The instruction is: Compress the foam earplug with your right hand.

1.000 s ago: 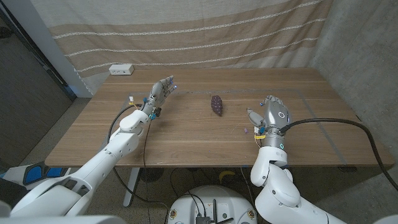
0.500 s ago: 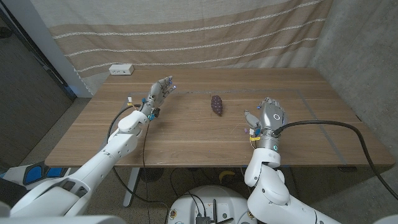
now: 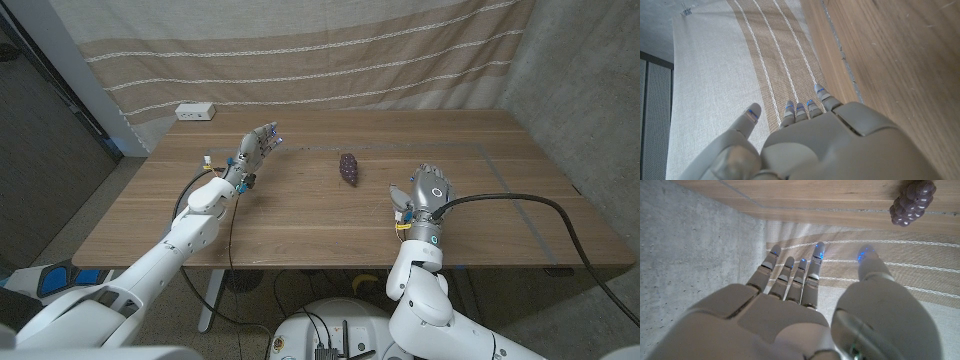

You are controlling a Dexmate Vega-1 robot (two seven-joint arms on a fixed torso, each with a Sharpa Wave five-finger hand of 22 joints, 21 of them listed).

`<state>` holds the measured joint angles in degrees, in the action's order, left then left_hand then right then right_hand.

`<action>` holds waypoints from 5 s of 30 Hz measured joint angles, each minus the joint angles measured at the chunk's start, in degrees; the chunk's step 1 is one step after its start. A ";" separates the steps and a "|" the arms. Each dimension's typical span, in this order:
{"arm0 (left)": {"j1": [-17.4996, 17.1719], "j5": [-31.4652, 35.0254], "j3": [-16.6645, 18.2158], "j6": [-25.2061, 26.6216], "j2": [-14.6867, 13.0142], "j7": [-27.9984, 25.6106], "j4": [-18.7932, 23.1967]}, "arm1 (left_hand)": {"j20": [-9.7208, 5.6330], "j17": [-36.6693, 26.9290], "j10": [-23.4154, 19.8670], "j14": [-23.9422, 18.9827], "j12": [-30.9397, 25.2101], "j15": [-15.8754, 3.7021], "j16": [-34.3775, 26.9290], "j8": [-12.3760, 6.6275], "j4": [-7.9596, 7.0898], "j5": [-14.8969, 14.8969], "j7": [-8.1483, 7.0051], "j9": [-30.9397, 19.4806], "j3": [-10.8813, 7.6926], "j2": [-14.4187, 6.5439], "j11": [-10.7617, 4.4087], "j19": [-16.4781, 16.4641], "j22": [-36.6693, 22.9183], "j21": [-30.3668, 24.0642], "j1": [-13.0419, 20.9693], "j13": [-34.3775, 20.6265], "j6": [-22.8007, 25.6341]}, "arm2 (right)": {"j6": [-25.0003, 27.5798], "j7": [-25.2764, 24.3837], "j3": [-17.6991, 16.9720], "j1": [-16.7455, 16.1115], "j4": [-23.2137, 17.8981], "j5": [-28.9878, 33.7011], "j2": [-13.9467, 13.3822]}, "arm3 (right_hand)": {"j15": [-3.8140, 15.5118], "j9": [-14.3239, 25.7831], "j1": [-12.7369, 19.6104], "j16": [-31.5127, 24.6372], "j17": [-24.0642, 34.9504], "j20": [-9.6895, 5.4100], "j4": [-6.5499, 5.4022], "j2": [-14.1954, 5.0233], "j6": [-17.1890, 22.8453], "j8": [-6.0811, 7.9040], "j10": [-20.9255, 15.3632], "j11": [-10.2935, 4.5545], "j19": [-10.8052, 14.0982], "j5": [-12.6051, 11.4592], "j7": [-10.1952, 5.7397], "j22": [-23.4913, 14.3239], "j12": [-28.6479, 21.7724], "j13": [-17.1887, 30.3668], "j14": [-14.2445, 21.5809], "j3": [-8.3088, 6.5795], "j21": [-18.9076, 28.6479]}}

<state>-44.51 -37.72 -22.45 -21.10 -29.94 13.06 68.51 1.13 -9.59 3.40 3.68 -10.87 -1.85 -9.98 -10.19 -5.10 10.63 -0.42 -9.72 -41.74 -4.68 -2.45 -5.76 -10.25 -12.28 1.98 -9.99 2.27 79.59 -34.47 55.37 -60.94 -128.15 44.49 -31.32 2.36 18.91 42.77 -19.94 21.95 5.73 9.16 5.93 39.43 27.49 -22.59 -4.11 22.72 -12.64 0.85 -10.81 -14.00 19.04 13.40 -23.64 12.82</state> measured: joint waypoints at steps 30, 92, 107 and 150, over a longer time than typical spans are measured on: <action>0.97 -0.06 -0.12 0.42 0.11 0.77 -1.03 | 0.21 -0.12 -0.22 0.00 0.00 0.00 0.00 0.00 0.23 0.00 -0.21 0.00 0.23 0.00 -0.22 -0.21 0.00 0.00 0.00 0.00 0.21 | 0.29 0.33 2.16 2.29 8.74 2.63 3.68 | -0.01 2.51 2.63 -1.07 1.33 -0.61 -0.15 -0.36 -0.14 3.46 -0.43 -1.44 0.60 -0.30 -2.42 0.01 -0.20 1.32 0.44 0.79 0.00; 0.22 0.18 -0.11 1.12 -0.25 -0.24 0.33 | 0.72 0.00 -0.21 0.00 0.00 0.00 0.00 0.00 -0.01 0.00 -0.29 0.00 0.46 0.22 -0.21 -0.10 0.00 0.22 -0.22 0.00 0.29 | 0.30 -2.30 5.34 5.31 19.66 -1.65 6.11 | 0.09 5.15 6.85 -2.37 2.91 -1.03 0.26 -1.87 0.88 7.76 -1.78 -2.34 1.02 -0.22 -3.44 0.15 -0.19 2.93 1.17 1.34 0.00; 0.19 0.21 -0.09 1.24 -0.43 -0.30 0.50 | 0.72 -0.01 -0.21 0.00 0.00 0.00 0.00 0.00 -0.01 0.00 -0.29 0.00 0.46 0.22 -0.21 -0.10 0.00 0.22 -0.22 0.00 0.29 | 0.29 -3.79 5.83 6.50 21.70 -4.67 6.34 | 0.09 4.99 7.46 -2.85 3.43 -1.03 0.01 -2.47 1.19 8.57 -2.19 -2.76 1.02 -0.22 -3.74 -0.01 -0.19 3.18 1.16 1.59 0.00; 1.44 0.63 -0.43 0.87 -0.17 0.38 -0.40 | 0.72 -0.02 -0.21 0.21 0.00 -0.21 0.00 0.00 0.72 0.00 -0.29 0.00 0.88 0.22 -0.21 -0.10 0.00 0.21 -0.22 0.00 0.29 | 0.39 1.19 5.31 7.88 23.22 -5.58 6.14 | -0.21 1.80 12.58 -4.08 4.50 -2.60 0.81 -8.51 8.76 11.33 -5.79 -3.89 1.50 1.51 -3.43 0.01 -1.06 4.77 2.08 0.78 0.00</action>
<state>-43.07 -37.09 -22.88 -20.22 -30.11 13.44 68.11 1.84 -9.61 3.19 3.90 -10.87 -2.06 -9.98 -10.19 -4.37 10.62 -0.71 -9.72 -40.86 -4.46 -2.66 -5.86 -10.25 -12.06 1.76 -9.98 2.56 79.98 -33.28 60.68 -53.06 -104.94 38.91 -25.19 2.15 20.72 55.35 -24.02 26.45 3.13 9.96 -2.58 48.19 38.82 -28.38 -8.00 24.22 -11.13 -2.58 -10.80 -15.06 23.80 15.48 -22.86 12.82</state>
